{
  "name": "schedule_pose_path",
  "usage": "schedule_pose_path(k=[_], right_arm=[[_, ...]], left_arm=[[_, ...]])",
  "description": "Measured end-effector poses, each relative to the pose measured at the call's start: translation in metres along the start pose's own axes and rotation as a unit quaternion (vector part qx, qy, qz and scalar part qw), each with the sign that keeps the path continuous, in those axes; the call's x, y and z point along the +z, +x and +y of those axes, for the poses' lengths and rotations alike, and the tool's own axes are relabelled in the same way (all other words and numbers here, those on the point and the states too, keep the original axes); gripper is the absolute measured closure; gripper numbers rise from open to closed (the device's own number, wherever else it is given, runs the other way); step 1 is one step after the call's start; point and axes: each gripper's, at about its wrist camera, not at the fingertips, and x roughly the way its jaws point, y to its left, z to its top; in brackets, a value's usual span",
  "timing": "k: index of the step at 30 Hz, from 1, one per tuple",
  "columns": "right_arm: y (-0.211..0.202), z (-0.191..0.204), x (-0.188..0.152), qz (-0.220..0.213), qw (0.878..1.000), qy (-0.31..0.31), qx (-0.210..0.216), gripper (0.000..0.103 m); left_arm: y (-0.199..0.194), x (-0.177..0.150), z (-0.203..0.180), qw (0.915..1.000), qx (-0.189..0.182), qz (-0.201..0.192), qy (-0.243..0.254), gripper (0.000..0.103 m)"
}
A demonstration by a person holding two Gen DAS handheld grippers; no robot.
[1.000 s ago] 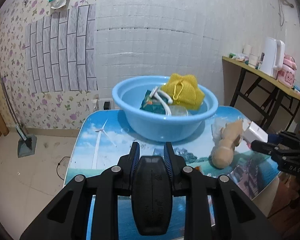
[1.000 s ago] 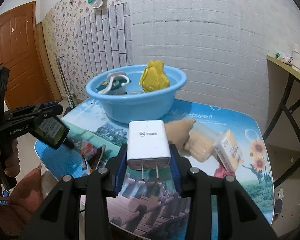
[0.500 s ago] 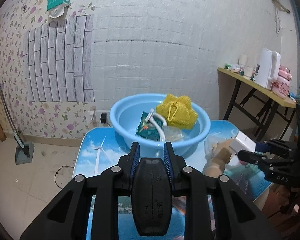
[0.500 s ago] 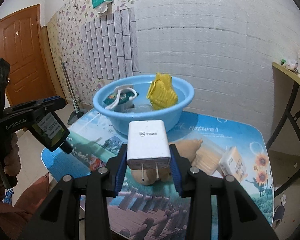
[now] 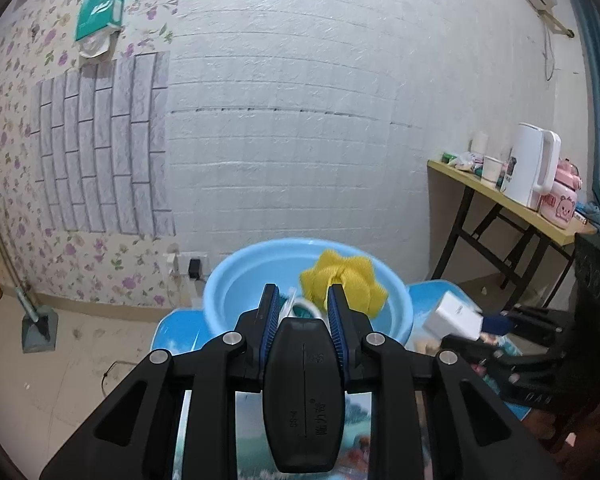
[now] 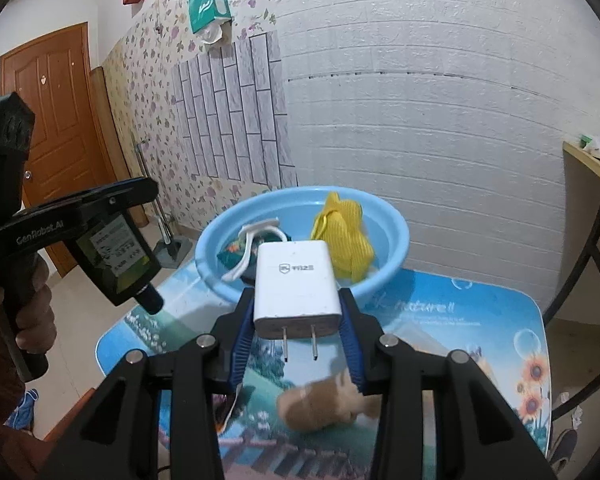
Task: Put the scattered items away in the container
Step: 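Carry the black bottle and white charger over the basin, then open both grippers to drop the bottle and charger into the basin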
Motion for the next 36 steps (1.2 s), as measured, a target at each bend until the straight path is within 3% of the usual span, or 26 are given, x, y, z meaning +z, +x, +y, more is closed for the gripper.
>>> schedule_pose_path(k=[24, 30, 36], right_arm=[[0.088, -0.015, 0.016, 0.061, 0.998, -0.005, 0.016, 0.064], [0.095, -0.016, 0.014, 0.072, 0.997, -0.004, 0.013, 0.064], [0.098, -0.014, 0.013, 0.074, 0.997, -0.005, 0.014, 0.064]], left_arm=[[0.103, 0.042, -0.011, 0.9986, -0.051, 0.013, 0.008, 0.08], [0.13, 0.038, -0.012, 0.9979, -0.053, 0.032, 0.018, 0.079], [0.15, 0.015, -0.009, 0.9961, -0.052, 0.07, 0.008, 0.079]])
